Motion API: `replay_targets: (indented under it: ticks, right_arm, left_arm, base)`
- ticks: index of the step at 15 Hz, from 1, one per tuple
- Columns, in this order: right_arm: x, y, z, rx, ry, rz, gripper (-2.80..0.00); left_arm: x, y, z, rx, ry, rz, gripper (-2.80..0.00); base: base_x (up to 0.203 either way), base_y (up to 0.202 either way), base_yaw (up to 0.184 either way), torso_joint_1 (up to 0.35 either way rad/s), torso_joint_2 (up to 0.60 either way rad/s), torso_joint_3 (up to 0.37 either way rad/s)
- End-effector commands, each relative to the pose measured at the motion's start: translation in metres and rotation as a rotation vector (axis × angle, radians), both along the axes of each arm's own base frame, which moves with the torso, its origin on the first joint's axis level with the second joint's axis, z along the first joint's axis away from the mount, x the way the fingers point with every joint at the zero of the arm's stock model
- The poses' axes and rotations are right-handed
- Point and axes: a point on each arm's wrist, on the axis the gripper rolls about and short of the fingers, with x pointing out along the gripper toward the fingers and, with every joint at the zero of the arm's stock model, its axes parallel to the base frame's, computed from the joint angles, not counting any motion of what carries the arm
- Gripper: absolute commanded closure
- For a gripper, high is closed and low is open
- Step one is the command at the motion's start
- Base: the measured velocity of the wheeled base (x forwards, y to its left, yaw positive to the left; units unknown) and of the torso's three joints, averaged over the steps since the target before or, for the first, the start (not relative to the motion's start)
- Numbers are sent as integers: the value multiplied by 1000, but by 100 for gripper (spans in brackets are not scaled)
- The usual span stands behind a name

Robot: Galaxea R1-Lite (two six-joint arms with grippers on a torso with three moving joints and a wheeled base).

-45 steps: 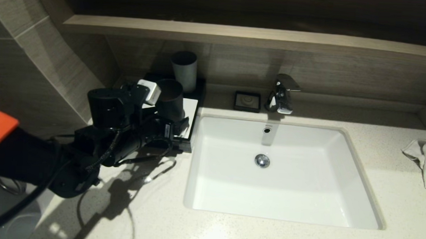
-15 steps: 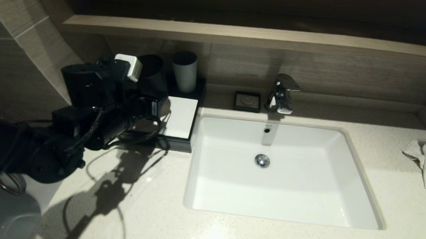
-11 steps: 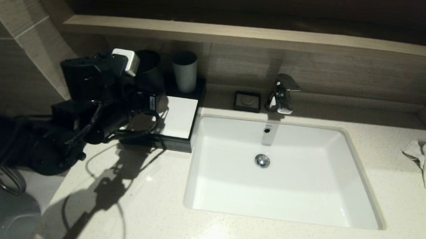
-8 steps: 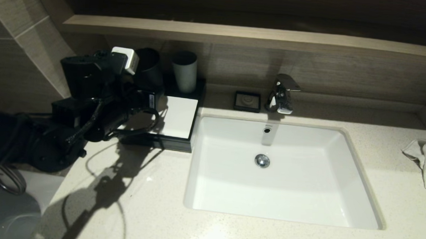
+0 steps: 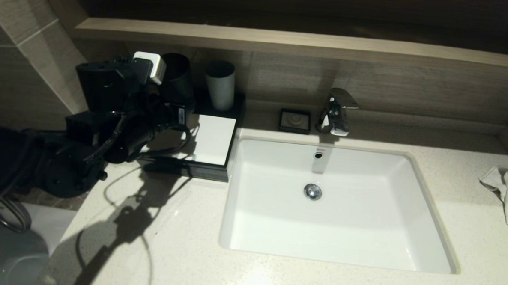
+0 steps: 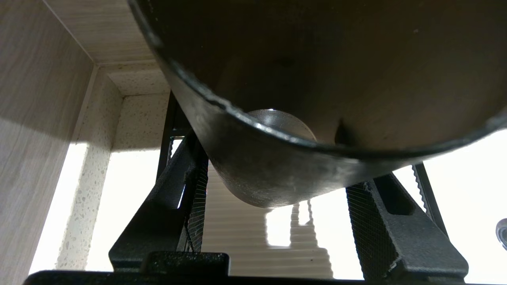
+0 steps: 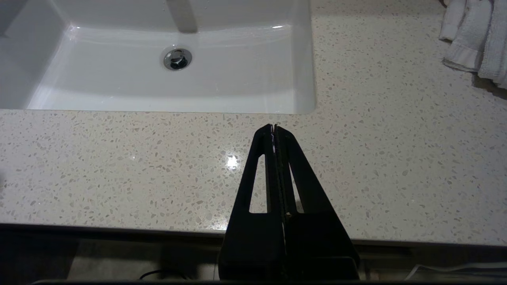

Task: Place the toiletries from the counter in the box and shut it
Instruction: Place the cup on the storage box

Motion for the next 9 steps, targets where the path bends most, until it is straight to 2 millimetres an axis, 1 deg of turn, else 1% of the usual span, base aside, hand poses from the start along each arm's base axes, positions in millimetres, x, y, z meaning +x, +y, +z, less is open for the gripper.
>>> replay_targets:
  ticks: [1,9]
  right_arm:
    - [0,0,0,1,2,0,0]
    - [0,0,0,1,2,0,0]
  left_arm:
    - [1,0,-1,0,-1,3,0]
    - [5,-2,-4,2,5,5,0]
  base:
    - [0,0,0,0,0,0]
    - [0,0,0,0,0,0]
